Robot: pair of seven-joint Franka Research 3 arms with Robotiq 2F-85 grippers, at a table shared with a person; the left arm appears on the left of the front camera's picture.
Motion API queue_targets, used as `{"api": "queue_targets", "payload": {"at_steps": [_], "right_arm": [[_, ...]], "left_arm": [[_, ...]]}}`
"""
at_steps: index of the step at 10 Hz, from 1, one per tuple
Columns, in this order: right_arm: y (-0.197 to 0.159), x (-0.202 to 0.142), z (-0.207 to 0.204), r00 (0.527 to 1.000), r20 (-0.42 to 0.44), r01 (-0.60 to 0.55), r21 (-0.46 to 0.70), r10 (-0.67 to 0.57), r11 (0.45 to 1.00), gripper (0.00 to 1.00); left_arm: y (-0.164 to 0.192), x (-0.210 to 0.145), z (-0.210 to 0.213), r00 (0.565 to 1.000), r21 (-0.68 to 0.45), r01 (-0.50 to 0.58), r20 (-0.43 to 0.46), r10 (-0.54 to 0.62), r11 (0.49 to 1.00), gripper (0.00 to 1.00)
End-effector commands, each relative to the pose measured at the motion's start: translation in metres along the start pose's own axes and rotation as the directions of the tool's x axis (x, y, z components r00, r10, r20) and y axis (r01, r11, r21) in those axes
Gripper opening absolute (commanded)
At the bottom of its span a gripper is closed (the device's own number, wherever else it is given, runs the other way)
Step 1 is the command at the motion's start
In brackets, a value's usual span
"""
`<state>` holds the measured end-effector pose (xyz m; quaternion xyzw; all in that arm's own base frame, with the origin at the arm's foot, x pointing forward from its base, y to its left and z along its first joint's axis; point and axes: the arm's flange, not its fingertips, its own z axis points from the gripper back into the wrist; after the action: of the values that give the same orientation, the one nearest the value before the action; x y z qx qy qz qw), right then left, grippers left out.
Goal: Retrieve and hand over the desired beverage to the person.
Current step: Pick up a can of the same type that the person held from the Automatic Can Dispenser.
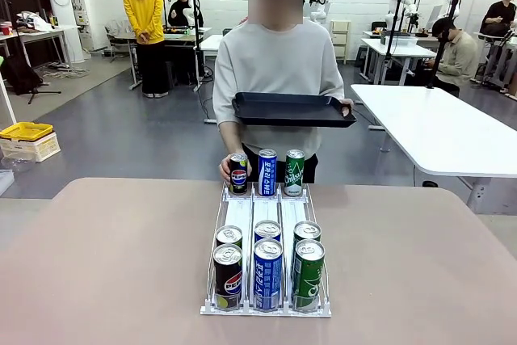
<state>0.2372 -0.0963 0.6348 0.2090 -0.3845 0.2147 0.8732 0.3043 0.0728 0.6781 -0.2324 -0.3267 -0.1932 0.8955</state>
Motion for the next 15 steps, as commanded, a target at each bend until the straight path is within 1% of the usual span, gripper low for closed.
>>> {"api": "queue_targets", "payload": {"at_steps": [1,15], "right_arm": [[0.0002,0.0005,-0.0019,1.000,0.003,-0.005,0.017,0.005,1.000,1.00],[0.0002,0.0005,-0.0019,1.000,0.003,-0.005,0.017,0.005,1.000,1.00]], "left_arm": [[-0.0011,0.0008,-0.0005,1.000,-0.006,0.006,0.002,-0.006,1.000,1.00],[-0.0011,0.0008,-0.0005,1.000,-0.006,0.006,0.002,-0.006,1.000,1.00]]}}
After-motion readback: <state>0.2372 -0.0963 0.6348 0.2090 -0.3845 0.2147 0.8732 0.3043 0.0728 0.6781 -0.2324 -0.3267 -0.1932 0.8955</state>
